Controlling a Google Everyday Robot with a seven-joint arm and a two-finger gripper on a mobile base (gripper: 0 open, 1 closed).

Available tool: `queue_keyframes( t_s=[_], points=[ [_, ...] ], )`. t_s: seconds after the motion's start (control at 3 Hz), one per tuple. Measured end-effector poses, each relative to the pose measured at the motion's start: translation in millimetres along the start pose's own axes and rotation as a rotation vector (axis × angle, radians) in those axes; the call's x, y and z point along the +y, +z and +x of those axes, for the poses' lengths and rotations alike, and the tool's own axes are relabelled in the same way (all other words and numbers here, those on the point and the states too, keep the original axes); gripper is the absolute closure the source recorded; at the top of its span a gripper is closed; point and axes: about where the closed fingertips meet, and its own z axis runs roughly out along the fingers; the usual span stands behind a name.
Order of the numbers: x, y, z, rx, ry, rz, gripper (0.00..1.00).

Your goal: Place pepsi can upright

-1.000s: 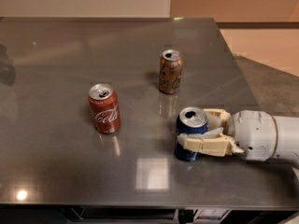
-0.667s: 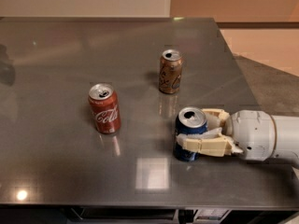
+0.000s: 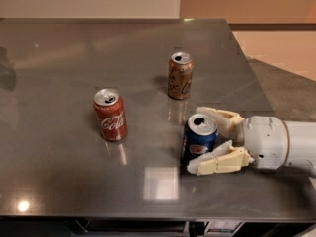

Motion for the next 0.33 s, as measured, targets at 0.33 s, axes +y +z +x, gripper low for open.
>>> queue_keyframes(
  t_s=[0.33],
  points=[
    [0.0, 0.1, 0.0, 0.0, 0.0, 0.0, 0.0]
  ],
)
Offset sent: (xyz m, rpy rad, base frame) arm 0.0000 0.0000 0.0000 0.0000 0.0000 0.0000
